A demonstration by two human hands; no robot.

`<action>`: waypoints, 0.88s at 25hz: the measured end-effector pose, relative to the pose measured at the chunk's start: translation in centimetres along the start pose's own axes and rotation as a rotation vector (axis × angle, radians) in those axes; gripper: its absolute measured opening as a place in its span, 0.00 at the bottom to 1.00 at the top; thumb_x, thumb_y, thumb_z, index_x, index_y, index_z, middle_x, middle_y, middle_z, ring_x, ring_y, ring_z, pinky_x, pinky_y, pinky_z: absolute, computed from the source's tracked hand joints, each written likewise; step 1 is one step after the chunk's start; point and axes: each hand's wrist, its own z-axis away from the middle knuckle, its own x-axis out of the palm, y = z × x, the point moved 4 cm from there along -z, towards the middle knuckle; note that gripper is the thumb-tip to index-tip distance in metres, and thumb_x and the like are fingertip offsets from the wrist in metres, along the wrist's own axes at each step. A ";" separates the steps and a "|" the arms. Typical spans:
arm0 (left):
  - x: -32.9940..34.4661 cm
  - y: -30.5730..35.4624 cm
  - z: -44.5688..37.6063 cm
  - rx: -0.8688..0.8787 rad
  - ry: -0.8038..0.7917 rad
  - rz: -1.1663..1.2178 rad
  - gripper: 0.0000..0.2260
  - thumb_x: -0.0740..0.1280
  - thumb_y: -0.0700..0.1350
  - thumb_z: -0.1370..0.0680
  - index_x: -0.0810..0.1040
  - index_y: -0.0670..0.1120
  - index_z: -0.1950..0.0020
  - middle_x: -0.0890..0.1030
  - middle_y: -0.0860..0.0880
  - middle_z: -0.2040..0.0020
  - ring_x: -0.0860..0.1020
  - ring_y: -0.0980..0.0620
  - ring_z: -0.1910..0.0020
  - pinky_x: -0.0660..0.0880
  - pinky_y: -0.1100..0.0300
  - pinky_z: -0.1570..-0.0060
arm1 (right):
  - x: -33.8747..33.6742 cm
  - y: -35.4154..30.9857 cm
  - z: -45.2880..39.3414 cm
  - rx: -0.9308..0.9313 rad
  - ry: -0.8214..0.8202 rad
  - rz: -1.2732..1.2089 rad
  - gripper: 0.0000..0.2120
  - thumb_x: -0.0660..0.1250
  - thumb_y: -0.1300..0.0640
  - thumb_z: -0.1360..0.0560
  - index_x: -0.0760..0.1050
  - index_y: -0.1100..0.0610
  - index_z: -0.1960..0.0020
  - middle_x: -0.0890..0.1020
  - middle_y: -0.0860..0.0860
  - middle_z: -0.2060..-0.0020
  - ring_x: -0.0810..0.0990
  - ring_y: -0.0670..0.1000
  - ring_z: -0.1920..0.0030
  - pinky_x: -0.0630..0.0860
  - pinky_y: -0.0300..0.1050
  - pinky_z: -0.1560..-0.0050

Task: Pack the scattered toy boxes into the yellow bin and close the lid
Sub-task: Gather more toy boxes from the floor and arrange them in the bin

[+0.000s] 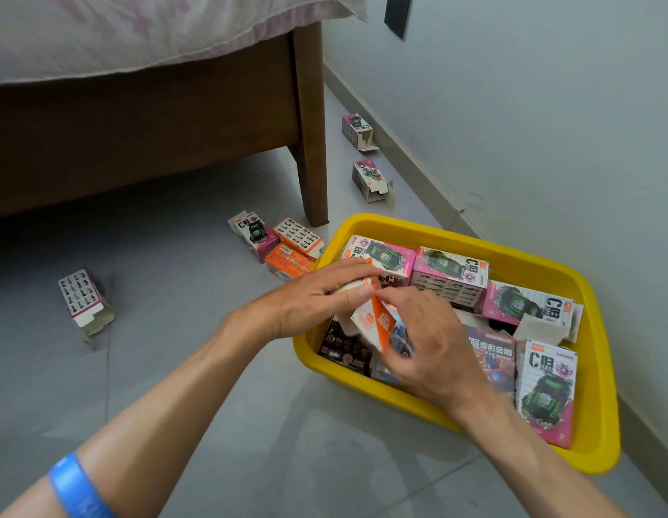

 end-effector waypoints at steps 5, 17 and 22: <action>0.4 0.3 0.1 0.094 0.043 -0.150 0.25 0.65 0.54 0.20 0.62 0.66 0.25 0.63 0.61 0.23 0.61 0.59 0.25 0.64 0.47 0.27 | 0.2 -0.3 -0.5 0.362 0.115 -0.469 0.10 0.57 0.50 0.20 0.74 0.53 0.47 0.79 0.46 0.67 0.78 0.46 0.64 0.72 0.48 0.66; 0.2 -0.9 0.8 0.024 -0.098 -0.583 0.37 0.64 0.44 0.22 0.48 0.74 0.25 0.44 0.63 0.20 0.56 0.53 0.25 0.59 0.53 0.38 | -0.5 -0.3 -0.8 -0.002 -0.183 -0.214 0.17 0.70 0.54 0.25 0.76 0.49 0.37 0.83 0.46 0.48 0.81 0.47 0.56 0.79 0.49 0.57; 0.0 -1.0 0.6 -0.050 -0.287 -0.371 0.36 0.67 0.58 0.23 0.47 0.72 0.24 0.41 0.69 0.22 0.46 0.59 0.22 0.53 0.49 0.25 | -0.9 0.1 -1.3 -0.188 -0.330 -0.137 0.08 0.72 0.55 0.26 0.80 0.48 0.48 0.77 0.45 0.51 0.75 0.44 0.55 0.77 0.47 0.61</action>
